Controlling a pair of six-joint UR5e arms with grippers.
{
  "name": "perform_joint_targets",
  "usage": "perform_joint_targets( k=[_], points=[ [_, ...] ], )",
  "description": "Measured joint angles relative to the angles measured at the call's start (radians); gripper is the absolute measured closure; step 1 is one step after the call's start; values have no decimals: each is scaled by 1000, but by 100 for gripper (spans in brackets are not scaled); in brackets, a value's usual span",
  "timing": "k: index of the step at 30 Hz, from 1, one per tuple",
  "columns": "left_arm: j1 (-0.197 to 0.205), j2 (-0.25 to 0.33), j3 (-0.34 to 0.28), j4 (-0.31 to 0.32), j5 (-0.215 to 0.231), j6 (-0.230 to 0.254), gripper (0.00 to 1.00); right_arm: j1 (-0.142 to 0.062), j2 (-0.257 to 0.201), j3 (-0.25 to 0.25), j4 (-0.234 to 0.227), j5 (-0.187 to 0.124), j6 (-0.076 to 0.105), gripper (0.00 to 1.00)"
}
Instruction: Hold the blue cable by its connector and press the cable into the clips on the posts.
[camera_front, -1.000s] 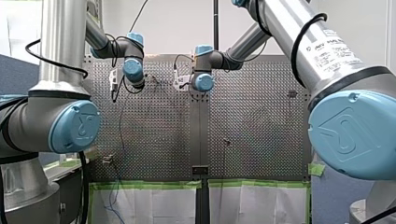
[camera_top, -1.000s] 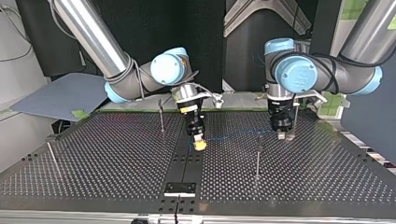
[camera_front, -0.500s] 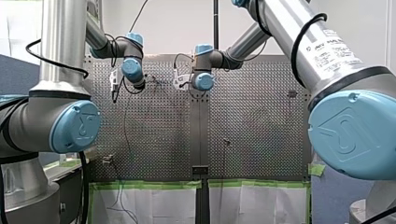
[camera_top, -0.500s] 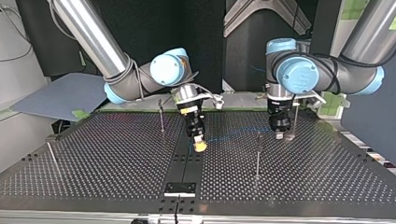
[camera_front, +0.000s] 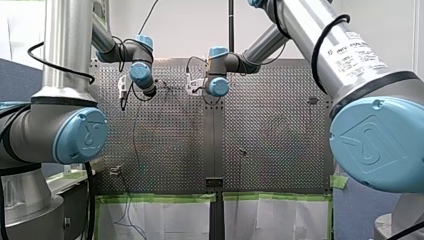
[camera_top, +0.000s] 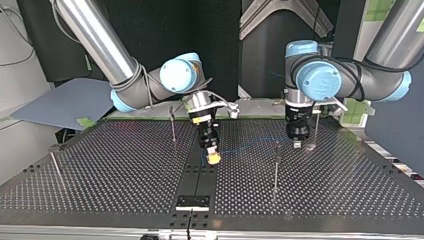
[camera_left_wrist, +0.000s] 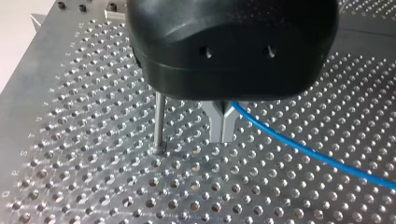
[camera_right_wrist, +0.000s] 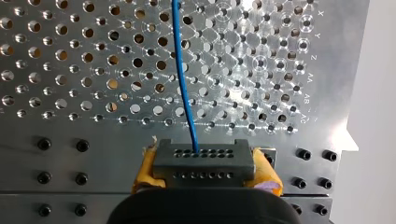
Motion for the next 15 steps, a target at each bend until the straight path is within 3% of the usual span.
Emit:
perform_joint_targets(
  k=[15],
  points=[
    [-2,29,0,-17,7,1,100,0,0,3,-1,0,0,100]
  ],
)
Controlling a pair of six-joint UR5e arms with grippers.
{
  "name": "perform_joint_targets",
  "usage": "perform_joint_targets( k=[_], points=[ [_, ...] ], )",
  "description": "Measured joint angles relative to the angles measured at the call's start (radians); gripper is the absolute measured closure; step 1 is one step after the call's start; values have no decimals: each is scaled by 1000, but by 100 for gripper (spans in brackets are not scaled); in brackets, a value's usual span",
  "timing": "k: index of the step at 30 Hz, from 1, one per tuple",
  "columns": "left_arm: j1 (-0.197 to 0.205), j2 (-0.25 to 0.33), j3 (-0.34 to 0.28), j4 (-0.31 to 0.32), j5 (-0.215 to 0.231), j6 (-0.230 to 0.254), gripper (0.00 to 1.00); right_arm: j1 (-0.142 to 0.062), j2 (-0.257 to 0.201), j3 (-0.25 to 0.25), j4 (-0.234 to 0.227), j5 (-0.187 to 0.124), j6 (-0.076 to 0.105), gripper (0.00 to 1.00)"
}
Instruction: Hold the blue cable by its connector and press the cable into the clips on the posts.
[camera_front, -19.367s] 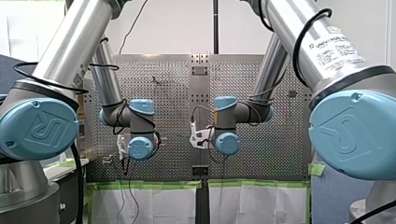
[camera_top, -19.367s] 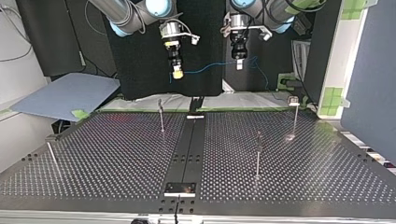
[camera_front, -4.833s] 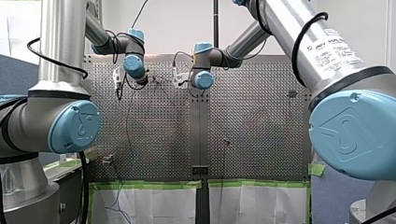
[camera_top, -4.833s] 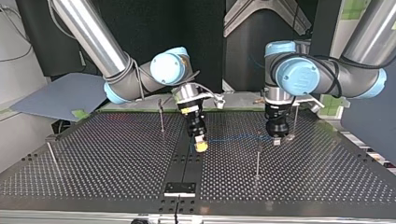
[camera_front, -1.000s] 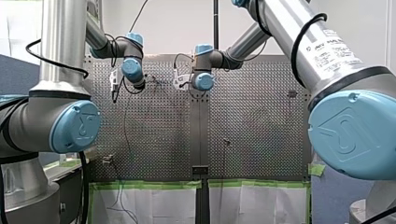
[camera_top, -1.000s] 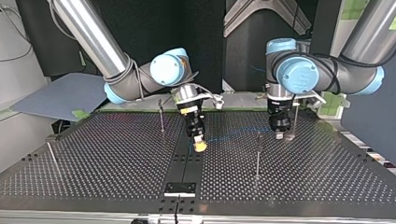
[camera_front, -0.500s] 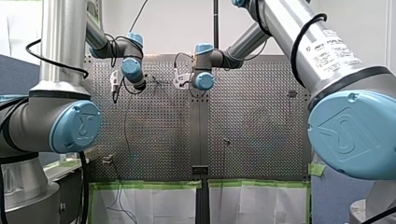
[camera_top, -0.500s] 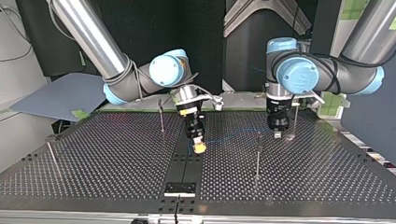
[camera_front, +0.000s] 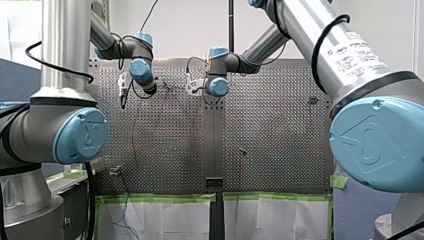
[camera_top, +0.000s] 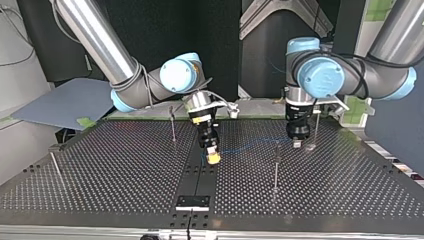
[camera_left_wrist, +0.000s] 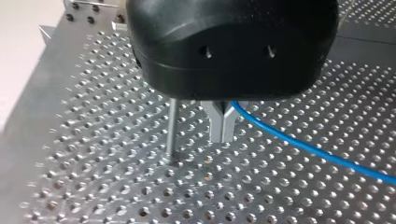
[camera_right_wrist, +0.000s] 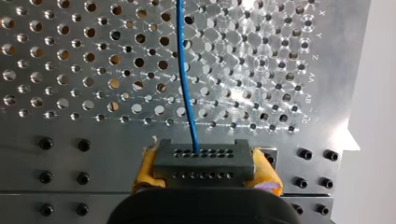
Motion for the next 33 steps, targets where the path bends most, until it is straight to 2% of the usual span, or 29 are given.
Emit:
perform_joint_targets(
  k=[11,21,33],
  points=[
    [8,6,0,11,1,-7,100,0,0,1,0,0,0,100],
    [15,6,0,34,1,-34,100,0,0,-3,0,0,0,100],
    [28,-11,0,45,1,-51,100,0,0,-2,0,0,-1,100]
  ],
)
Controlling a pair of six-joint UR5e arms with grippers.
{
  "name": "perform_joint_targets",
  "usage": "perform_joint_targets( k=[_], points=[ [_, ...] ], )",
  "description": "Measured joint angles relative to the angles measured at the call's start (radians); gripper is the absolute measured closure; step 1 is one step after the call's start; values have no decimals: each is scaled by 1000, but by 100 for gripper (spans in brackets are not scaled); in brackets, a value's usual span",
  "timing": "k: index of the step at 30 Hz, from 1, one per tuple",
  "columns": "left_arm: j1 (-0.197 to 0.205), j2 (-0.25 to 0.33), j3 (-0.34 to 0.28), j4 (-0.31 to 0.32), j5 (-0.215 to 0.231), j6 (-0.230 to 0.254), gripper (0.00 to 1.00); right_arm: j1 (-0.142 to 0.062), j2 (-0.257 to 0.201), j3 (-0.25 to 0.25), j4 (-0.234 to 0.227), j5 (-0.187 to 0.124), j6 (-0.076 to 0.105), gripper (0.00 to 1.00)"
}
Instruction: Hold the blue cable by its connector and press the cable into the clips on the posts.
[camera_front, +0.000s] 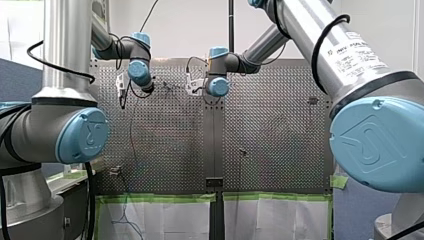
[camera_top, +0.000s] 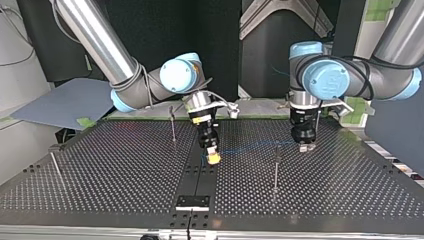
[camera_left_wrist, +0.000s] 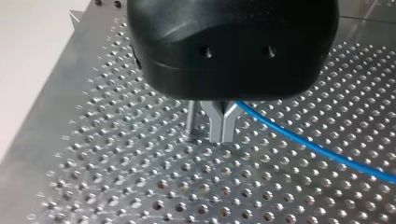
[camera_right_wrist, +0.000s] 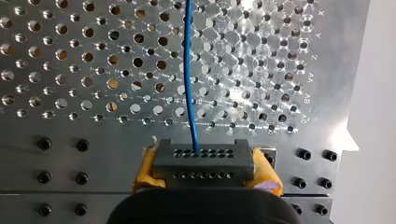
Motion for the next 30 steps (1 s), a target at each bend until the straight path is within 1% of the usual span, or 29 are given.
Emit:
perform_joint_targets(
  k=[6,16,30],
  points=[
    [5,-11,0,12,6,-5,100,0,0,1,0,0,-4,100],
    [9,-15,5,19,23,-30,100,-1,0,-1,-2,3,-5,100],
    [7,-67,97,3,26,-55,100,-18,0,-5,-3,2,-8,100]
  ],
)
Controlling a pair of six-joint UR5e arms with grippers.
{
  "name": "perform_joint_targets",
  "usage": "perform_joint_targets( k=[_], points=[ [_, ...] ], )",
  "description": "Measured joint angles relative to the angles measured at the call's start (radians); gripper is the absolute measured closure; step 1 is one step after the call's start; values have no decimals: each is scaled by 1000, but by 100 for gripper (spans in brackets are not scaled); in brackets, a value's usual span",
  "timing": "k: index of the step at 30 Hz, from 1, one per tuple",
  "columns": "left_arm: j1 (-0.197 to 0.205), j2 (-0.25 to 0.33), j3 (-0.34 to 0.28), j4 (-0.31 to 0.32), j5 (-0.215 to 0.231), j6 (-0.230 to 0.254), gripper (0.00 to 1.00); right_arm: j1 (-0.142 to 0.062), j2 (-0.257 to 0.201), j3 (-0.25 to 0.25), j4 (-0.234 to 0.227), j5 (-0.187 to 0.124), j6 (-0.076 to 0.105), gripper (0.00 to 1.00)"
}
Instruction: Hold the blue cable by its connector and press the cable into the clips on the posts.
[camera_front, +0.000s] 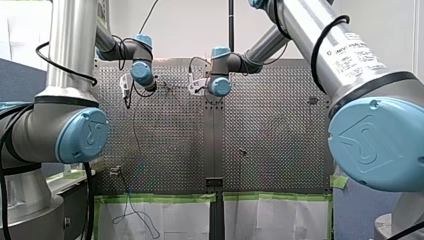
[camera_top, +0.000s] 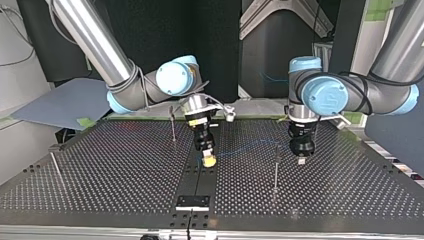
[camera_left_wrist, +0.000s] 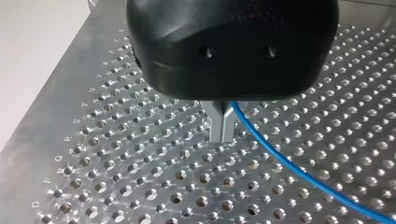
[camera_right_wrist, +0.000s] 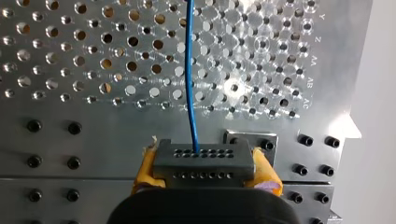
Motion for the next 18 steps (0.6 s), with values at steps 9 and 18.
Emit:
perform_joint_targets(
  k=[9,18],
  points=[
    [1,-39,33,-11,1,-2,100,-15,0,-7,-5,2,0,100],
    [9,-69,90,-31,2,-12,100,-39,1,-12,-12,1,0,100]
  ],
)
